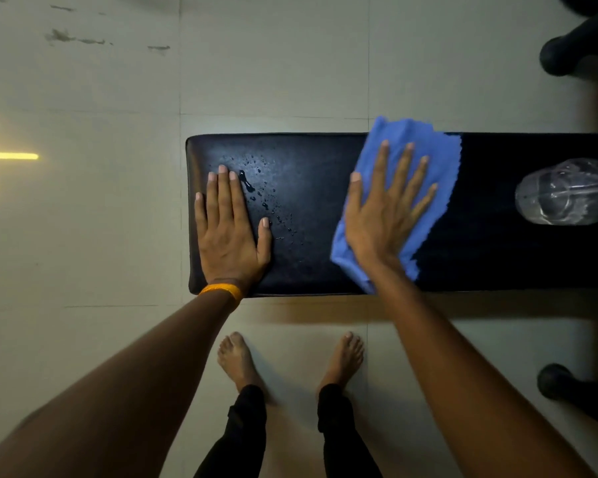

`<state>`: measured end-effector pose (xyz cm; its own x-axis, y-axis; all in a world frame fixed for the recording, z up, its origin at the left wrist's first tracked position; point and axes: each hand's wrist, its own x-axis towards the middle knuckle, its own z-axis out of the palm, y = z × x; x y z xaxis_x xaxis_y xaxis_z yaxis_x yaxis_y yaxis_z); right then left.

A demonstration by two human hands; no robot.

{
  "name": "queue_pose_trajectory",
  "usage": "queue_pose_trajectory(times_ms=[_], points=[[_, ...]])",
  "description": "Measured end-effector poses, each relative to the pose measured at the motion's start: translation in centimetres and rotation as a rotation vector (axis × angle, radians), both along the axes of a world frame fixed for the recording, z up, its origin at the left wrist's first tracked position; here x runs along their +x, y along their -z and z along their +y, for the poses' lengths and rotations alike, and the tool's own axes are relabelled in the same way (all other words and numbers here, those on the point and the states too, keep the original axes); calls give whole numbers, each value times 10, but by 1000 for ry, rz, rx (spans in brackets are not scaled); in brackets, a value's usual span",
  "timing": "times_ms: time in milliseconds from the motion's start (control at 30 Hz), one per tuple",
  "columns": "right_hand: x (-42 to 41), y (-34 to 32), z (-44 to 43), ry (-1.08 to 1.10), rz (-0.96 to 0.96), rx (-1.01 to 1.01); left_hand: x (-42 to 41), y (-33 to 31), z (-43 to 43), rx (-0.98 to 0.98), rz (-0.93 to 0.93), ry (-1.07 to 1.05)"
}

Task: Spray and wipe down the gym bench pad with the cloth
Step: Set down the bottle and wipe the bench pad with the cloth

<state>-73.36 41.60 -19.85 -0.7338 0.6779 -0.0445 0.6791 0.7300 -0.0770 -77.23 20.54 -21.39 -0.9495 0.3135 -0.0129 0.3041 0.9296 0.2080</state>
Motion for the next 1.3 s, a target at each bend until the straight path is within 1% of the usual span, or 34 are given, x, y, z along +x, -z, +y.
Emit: queue_pose_trajectory(times_ms=[33, 67, 133, 167, 200, 233, 300, 333, 367, 400, 433, 500, 533, 567, 600, 633, 700, 767, 800, 833, 867, 933, 1000, 1067, 1100, 1133, 1200, 1233, 1267, 1300], points=[[-3, -1, -21, -101, -17, -20, 0, 0, 0, 4, 0, 0], [-2, 0, -35, -253, -47, -29, -1, 0, 0, 7, 0, -1], [-8, -2, -24, -562, -105, -68, -1, 0, -1, 19, -3, -2], [-19, -2, -4, -640, -117, -79, 0, 0, -1, 23, -4, 0], [-32, 0, 16, -643, -126, -80, 0, 0, -2, 23, -3, 2], [-45, 1, 34, -565, -123, -75, -1, 1, -2, 21, -2, 4], [-60, 0, 43, -283, -90, -90, 0, 2, -2, 12, -9, 7], [-60, -2, 28, -167, -58, -73, 0, 2, -2, 12, -12, 6], [-52, -4, 3, -98, -29, -54, 0, 2, -1, 13, -15, 8], [-37, -5, -25, -103, -26, -57, 0, 2, -1, 12, -20, 7], [-19, -8, -50, -180, -36, -70, 0, 3, -1, 13, -21, 3], [16, -11, -69, -453, -113, -98, 0, 3, -2, 19, -17, -1], [24, -11, -57, -601, -146, -97, 0, 3, -2, 23, -17, 2], [26, -9, -35, -699, -160, -88, 0, 3, -2, 22, -17, 6], [24, -5, -10, -732, -164, -78, 0, 3, -1, 18, -16, 8], [21, -3, 13, -702, -157, -56, 0, 3, -2, 14, -15, 9], [20, -2, 41, -459, -121, -25, 0, 4, -2, 12, -16, 10], [21, 0, 21, -170, -56, 9, 0, 3, -2, 10, -14, 10], [22, 0, -2, -74, -40, 24, 0, 3, -1, 11, -12, 10], [24, 0, -27, -34, -32, 9, 0, 3, -2, 13, -10, 10], [27, -1, -50, -47, -36, -16, 0, 4, -2, 18, -6, 11], [34, 0, -79, -174, -83, -41, 0, 5, -3, 27, 0, 12], [31, 0, -73, -352, -98, -62, 0, 5, -3, 40, 8, 13], [21, 3, -50, -455, -72, -56, 0, 5, -4, 53, 8, 19], [14, 6, -38, -433, -48, -53, 1, 5, -5, 56, 8, 21], [6, 7, -33, -349, -24, -53, 0, 4, -5, 56, 8, 21], [-7, 6, -49, -115, 15, -45, 0, 3, -6, 67, -1, 28], [-12, 3, -66, -68, 21, -52, 0, 3, -6, 74, -3, 31], [-13, 2, -85, -114, 5, -70, 0, 3, -7, 83, -3, 31], [-11, 1, -98, -236, -23, -77, -1, 2, -8, 95, -1, 32]])
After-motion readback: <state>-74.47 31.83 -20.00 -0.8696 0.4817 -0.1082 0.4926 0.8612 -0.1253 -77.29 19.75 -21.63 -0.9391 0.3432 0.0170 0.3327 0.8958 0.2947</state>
